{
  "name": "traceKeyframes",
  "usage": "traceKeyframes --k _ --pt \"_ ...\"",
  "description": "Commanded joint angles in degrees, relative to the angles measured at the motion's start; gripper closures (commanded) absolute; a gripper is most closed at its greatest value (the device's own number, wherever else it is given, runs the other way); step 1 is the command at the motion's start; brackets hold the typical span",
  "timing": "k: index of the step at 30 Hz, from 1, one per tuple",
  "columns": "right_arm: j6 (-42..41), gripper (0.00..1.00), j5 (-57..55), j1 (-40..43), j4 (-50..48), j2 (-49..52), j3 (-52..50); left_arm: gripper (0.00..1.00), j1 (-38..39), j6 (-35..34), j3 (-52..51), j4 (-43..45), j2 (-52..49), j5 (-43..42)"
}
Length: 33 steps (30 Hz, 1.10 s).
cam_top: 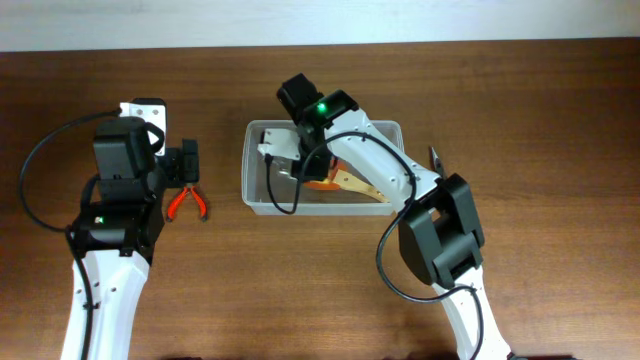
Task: Pack container
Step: 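Carry the tube case into the container and release it, then lower the right gripper onto the orange-black pliers and grasp them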
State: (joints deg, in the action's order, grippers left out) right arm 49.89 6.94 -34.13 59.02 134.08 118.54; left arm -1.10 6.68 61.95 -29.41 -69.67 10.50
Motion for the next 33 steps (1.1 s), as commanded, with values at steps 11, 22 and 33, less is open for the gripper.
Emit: traceKeyframes --k 11,22,33 --pt "-4.92 0.01 -7.80 -0.79 1.77 -2.23 2.78 0.01 -0.17 0.94 1.09 0.13 -0.13 -0.04" --pt "-25.86 0.01 -16.68 5.62 13.97 -11.26 22.18 0.01 -0.17 0.94 1.09 0.13 -0.13 -0.04" --pt "-53.27 0.01 -15.23 30.67 27.47 -11.26 25.24 0.01 -0.17 0.94 1.09 0.13 -0.13 -0.04"
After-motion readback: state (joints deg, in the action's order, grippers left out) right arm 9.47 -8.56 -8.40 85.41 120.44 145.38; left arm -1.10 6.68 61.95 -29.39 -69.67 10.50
